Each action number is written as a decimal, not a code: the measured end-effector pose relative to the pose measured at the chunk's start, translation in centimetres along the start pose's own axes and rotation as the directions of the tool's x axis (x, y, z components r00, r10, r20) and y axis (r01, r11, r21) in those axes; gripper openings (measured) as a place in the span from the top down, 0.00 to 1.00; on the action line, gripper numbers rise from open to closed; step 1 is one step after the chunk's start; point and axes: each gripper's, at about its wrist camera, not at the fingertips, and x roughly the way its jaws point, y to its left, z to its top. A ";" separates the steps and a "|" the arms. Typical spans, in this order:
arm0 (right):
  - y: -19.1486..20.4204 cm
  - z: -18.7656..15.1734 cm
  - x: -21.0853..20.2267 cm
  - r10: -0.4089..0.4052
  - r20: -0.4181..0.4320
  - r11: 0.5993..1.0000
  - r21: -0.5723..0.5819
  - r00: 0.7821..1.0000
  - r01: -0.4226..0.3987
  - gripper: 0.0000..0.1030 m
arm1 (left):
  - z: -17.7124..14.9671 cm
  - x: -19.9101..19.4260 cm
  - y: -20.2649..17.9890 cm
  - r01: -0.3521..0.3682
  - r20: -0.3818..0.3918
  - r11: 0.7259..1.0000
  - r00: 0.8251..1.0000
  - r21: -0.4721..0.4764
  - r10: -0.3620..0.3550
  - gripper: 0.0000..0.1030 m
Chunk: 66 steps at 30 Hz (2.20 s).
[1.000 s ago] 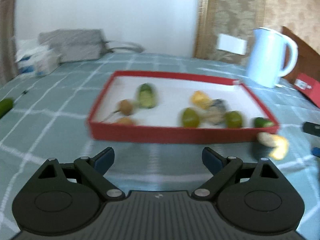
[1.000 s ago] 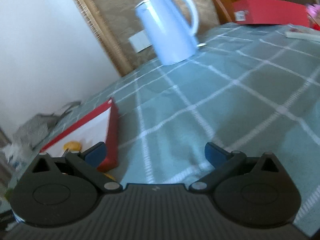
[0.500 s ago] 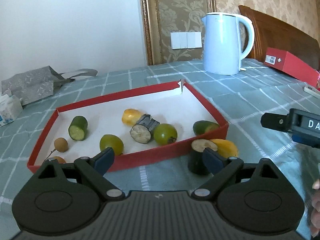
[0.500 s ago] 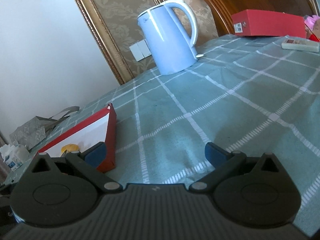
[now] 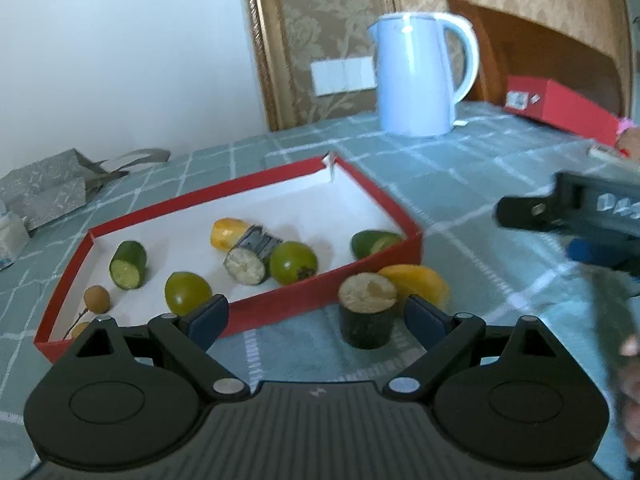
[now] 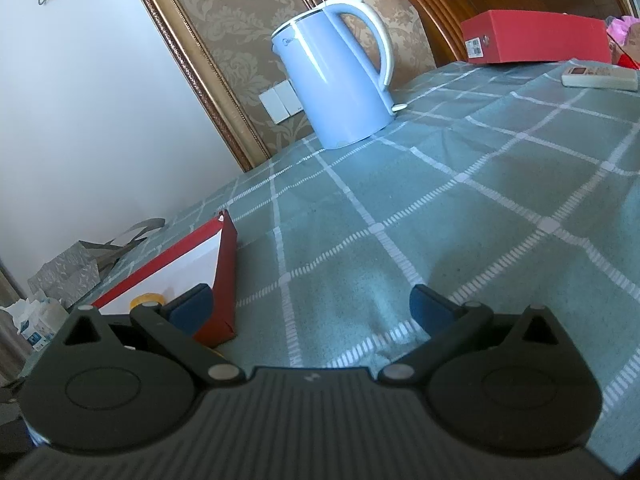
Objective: Organize fruits
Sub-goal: 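Lower the left gripper onto the black-skinned taro chunk and close on it, then lower the right gripper onto the yellow mango chunk and close while the left holds the taro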
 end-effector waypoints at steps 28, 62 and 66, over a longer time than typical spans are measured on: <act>0.4 -0.3 -0.1 -0.011 0.007 1.000 -0.024 1.000 0.011 0.00 | -0.4 1.4 -1.7 -0.013 -0.015 0.999 1.000 0.041 0.013 0.69; 8.2 -2.4 3.9 -0.094 -0.192 0.899 -0.438 0.977 0.001 0.00 | -4.8 -1.7 14.1 -0.136 -0.051 0.943 0.991 -0.303 0.126 0.68; 9.8 -2.9 5.0 -0.135 -0.209 0.866 -0.500 0.968 0.013 0.00 | -4.9 -1.9 14.3 -0.121 -0.045 0.938 0.993 -0.325 0.112 0.68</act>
